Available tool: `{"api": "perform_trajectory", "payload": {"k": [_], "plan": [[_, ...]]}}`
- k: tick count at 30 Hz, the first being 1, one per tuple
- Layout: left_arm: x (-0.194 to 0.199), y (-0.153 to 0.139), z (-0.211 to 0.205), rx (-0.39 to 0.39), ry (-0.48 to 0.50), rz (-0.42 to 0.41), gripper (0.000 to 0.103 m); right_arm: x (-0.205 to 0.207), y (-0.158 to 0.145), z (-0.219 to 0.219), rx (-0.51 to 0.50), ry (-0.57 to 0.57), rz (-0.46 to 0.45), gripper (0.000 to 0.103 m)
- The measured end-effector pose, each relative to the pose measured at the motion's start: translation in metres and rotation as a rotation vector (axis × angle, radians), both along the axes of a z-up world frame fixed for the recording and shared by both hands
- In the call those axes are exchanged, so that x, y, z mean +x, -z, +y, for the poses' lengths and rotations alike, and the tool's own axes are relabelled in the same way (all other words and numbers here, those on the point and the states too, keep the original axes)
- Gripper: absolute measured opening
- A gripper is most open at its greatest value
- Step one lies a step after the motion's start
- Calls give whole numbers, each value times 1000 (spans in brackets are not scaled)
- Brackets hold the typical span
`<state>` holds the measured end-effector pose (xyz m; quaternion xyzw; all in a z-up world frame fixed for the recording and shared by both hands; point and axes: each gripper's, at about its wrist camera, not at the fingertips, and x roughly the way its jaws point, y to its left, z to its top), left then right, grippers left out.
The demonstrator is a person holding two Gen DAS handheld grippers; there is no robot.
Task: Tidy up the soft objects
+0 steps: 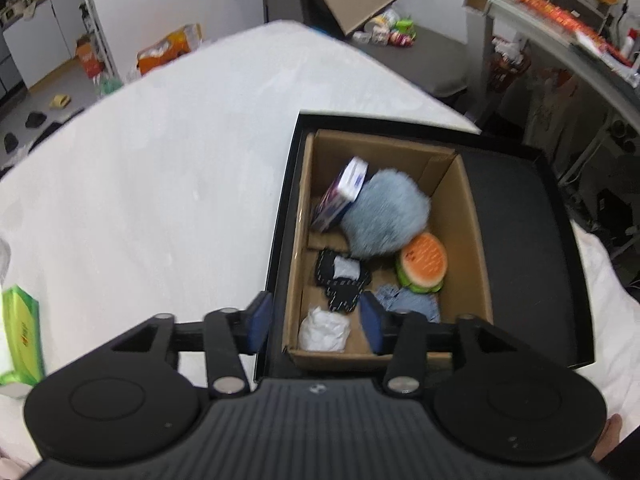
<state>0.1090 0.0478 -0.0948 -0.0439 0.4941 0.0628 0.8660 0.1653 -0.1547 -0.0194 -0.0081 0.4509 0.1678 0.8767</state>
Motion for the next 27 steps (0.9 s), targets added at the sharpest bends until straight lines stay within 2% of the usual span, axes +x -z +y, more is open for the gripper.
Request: {"api": "perform_trajectory", "payload": {"k": [3, 9, 13, 20, 27], "plan": [[-2, -18, -7, 33, 11, -25, 68, -6, -9, -9, 18, 25, -3, 103], [-12, -48, -16, 38, 28, -58, 82, -19, -21, -22, 9, 62, -8, 103], [-22, -68, -25, 29, 59, -75, 84, -30, -35, -28, 16, 81, -20, 103], [-39, -102, -40, 15, 102, -113, 94, -56, -55, -33, 41, 97, -44, 103], [-58, -127, -54, 16, 134, -149, 95, -78, -72, -45, 85, 133, -48, 103]]}}
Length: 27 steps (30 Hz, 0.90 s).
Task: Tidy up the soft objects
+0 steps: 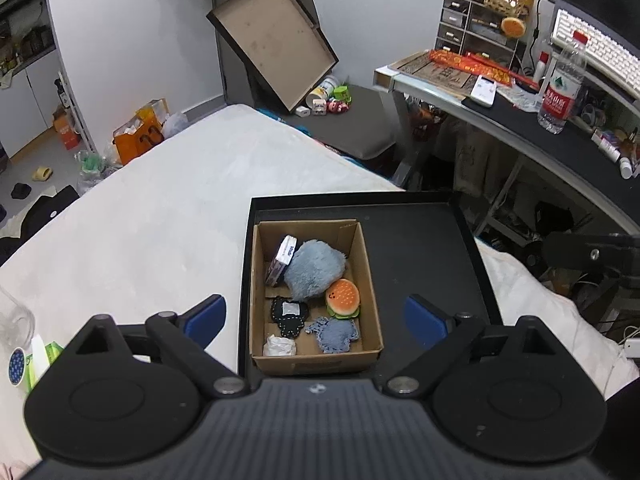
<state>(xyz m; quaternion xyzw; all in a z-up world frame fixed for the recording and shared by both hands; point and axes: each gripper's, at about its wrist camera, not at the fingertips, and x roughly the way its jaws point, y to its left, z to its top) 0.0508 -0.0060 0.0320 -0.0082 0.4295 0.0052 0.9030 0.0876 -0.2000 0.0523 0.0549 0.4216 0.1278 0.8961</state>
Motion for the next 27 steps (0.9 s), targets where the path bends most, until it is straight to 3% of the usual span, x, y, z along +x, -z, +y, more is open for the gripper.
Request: {"api": "perform_trajectory", "payload": {"k": [8, 14, 27], "plan": [[-18, -24, -3, 6, 3, -30, 95, -20, -14, 0, -10, 16, 3, 103], [-36, -42, -3, -5, 7, -58, 95, -42, -31, 0, -13, 16, -44, 103], [-72, -55, -13, 1, 30, -88, 95, -79, -39, -10, -57, 65, -65, 103]]}}
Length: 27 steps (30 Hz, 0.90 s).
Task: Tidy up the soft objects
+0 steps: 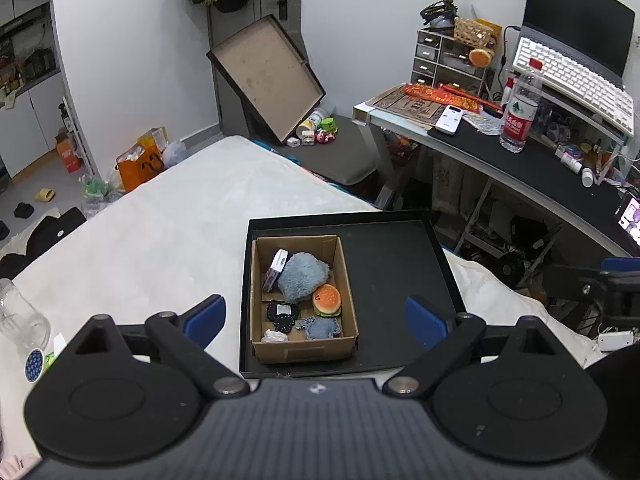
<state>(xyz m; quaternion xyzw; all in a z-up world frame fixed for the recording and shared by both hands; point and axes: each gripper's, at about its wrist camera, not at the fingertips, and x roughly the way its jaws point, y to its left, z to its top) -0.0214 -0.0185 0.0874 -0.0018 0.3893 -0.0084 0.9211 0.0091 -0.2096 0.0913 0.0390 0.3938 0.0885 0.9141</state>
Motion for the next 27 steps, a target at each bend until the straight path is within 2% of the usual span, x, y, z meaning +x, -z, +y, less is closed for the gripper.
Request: {"api": "perform_trajectory", "payload": {"k": [10, 14, 18, 27], "plan": [[-18, -2, -1, -1, 3, -16, 95, -26, -4, -20, 17, -2, -16, 103], [-23, 0, -3, 1, 2, -16, 95, -30, 2, -26, 5, 23, 7, 103], [-26, 4, -5, 2, -2, -9, 95, -36, 5, -27, -2, 26, -21, 103], [-30, 6, -13, 12, 8, -10, 95, -43, 12, -27, 28, 14, -7, 103]]}}
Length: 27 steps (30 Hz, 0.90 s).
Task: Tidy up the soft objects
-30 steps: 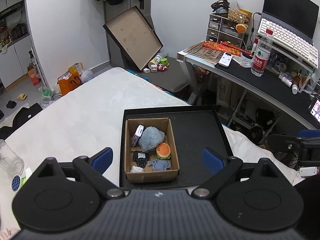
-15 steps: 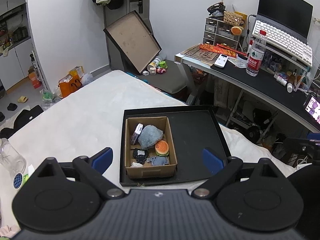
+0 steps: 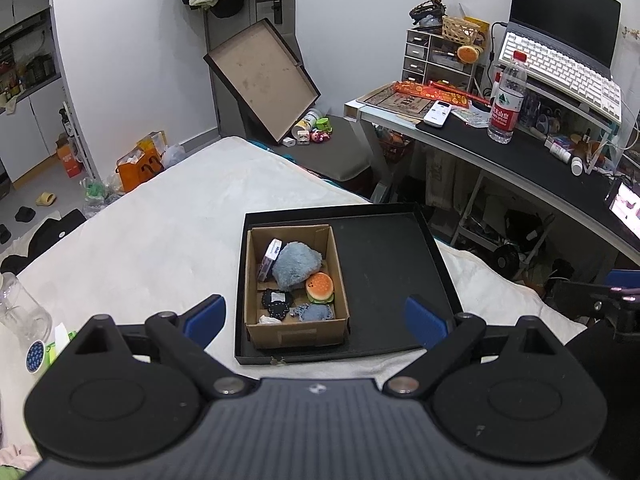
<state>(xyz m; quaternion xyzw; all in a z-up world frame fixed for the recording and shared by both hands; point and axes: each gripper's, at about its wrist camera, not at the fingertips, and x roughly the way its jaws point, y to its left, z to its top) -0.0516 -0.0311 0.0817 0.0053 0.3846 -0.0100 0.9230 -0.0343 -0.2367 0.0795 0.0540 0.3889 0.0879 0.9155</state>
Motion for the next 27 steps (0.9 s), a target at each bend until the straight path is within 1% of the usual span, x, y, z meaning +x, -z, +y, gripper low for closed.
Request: {"api": "perform_trajectory", "payload": {"k": [5, 8, 27], "plan": [[0, 1, -2, -2, -1, 3, 95, 1, 2, 0, 13, -5, 4, 103], [0, 1, -2, 1, 0, 2, 95, 2, 4, -1, 29, -10, 21, 103], [2, 5, -4, -4, -7, 7, 95, 1, 10, 5, 37, -20, 48, 103]]}}
